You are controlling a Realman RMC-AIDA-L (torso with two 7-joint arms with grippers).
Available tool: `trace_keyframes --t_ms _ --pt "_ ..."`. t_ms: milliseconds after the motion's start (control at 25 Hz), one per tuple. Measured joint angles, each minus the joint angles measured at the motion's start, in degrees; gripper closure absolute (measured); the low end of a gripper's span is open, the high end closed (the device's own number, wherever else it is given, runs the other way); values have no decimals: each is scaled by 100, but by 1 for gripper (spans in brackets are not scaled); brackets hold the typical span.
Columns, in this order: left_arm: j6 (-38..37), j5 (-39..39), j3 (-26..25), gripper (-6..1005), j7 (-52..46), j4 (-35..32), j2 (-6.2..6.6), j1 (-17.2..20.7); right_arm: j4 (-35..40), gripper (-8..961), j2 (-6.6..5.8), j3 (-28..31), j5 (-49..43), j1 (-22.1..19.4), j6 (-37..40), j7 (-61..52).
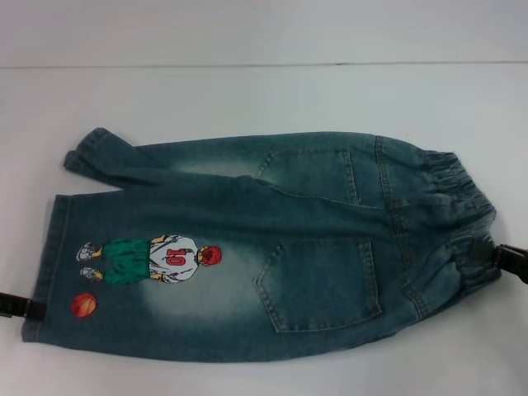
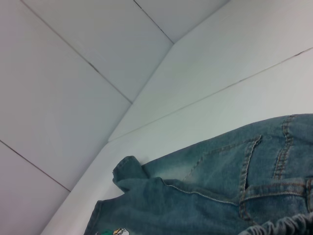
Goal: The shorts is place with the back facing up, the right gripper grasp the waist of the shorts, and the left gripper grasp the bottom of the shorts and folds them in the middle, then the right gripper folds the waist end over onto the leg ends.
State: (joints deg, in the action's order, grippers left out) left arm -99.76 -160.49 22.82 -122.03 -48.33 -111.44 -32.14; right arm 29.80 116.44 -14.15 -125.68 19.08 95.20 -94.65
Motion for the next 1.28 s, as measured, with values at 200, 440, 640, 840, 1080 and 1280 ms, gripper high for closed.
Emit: trace_keyframes --t_ms 200,440,640,840,1080,1280 --pt "115 -8 120 275 -1 79 -24 -3 0 903 -9 -5 0 -1 -3 0" --pt "291 -46 152 279 2 258 -27 -4 0 903 -17 -9 0 -1 24 -37" --pt "329 -79 185 286 6 300 -26 -5 0 903 -33 -9 0 -1 36 -52" --pt "315 -101 204 304 7 314 -32 -6 0 904 -41 -9 0 -1 39 -53" --pt "301 -136 223 325 8 418 -42 -87 0 904 -43 -9 0 -1 42 -53" --pt "290 -138 252 343 18 471 -52 -126 0 904 -44 -9 0 -6 41 -53"
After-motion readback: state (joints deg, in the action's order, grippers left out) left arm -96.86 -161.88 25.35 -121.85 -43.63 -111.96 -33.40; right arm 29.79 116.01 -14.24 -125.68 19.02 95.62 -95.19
